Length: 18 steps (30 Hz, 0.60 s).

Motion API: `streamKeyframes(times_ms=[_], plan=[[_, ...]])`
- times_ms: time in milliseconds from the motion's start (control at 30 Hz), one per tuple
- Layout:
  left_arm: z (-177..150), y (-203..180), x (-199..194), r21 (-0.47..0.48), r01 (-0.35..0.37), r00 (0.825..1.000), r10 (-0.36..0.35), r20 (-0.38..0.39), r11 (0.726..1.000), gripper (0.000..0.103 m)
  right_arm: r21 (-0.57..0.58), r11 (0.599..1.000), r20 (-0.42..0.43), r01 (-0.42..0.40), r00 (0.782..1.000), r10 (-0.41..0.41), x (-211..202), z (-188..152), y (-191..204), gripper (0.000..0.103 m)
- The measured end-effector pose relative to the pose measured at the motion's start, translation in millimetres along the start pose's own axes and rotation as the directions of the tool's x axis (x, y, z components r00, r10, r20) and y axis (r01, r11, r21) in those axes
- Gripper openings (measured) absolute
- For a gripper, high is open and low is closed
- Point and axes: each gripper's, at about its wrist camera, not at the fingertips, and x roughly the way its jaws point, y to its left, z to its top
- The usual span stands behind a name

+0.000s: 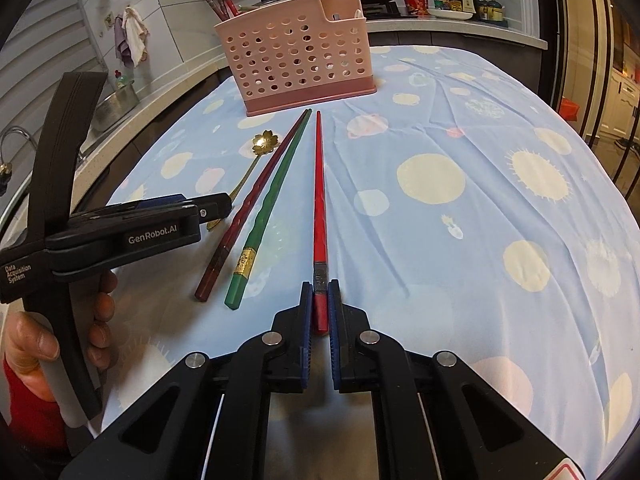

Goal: Organize utensils
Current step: 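Grasp the gold spoon with the left tool while the right tool grasps a red chopstick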

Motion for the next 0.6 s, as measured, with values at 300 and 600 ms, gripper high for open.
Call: streamKeyframes(times_ms=[300,600], plan=[[-9,-5,-6,0.038,-0.021,1.0,0.021,0.017,0.999,0.042,-0.005,1.0,0.005,0.003,1.0,-0.003,0,1,0,0.007],[-10,-1,-10,0.016,0.07,0.998,-0.07,0.003,0.997,0.011,-0.002,1.0,0.011,0.008,1.0,-0.008,-3,-2,-2,0.007]])
